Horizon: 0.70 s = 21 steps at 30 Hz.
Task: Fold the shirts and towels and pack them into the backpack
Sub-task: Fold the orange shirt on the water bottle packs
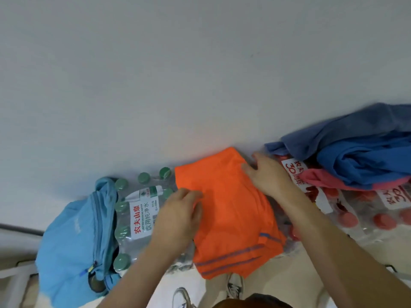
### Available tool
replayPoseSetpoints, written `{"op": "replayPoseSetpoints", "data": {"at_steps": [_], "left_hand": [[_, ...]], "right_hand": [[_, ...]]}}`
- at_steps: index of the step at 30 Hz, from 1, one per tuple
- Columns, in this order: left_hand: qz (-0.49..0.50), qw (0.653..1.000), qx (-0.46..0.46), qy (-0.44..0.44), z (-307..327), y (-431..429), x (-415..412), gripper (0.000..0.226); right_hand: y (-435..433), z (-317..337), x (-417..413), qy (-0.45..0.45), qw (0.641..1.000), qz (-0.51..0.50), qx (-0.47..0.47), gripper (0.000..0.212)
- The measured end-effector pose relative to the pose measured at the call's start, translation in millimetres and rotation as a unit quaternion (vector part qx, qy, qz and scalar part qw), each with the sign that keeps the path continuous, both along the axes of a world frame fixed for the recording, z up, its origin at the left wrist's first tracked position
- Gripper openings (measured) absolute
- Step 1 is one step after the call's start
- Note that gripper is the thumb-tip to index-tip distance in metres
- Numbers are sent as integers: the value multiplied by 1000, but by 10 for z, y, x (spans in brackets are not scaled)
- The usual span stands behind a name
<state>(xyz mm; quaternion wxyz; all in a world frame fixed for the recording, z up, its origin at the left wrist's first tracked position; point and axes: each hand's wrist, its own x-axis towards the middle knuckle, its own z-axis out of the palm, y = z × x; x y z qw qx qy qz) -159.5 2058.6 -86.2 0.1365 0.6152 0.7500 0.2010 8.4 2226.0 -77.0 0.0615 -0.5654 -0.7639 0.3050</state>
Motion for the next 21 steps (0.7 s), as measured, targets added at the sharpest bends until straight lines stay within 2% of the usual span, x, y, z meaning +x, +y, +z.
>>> {"op": "replayPoseSetpoints", "data": {"at_steps": [1, 3, 6, 8, 11, 14, 16, 17, 19, 21], "left_hand": [[26, 998, 4, 54, -27, 192, -135, 46], [55, 991, -51, 111, -78, 518, -304, 40], [49, 982, -120, 136, -188, 752, -327, 39], [43, 982, -115, 146, -215, 798, -319, 40], [68, 981, -120, 133, -204, 915, -402, 33], [99, 976, -193, 20, -135, 1047, -503, 40], [113, 972, -201, -43, -97, 1112, -566, 37], [113, 972, -198, -51, -71, 1123, -578, 25], [117, 975, -182, -41, -13, 1110, -568, 9], [106, 987, -119, -23, 7, 1071, -569, 12]], "right_hand": [[114, -29, -107, -14, 1000, 4, -4, 51], [270, -118, -284, -38, 999, -3, -3, 53], [313, -224, -420, -60, 998, -19, 21, 48], [291, -240, -438, -28, 998, -23, 50, 37], [296, -265, -455, 59, 996, -35, 64, 19], [341, -337, -475, 103, 993, -25, 49, 11], [382, -333, -454, 138, 990, -19, 15, 9], [401, -301, -431, 162, 987, -13, -15, 8], [436, -208, -374, 239, 965, 2, -105, 6], [436, -102, -325, 309, 932, 12, -187, 13]]}}
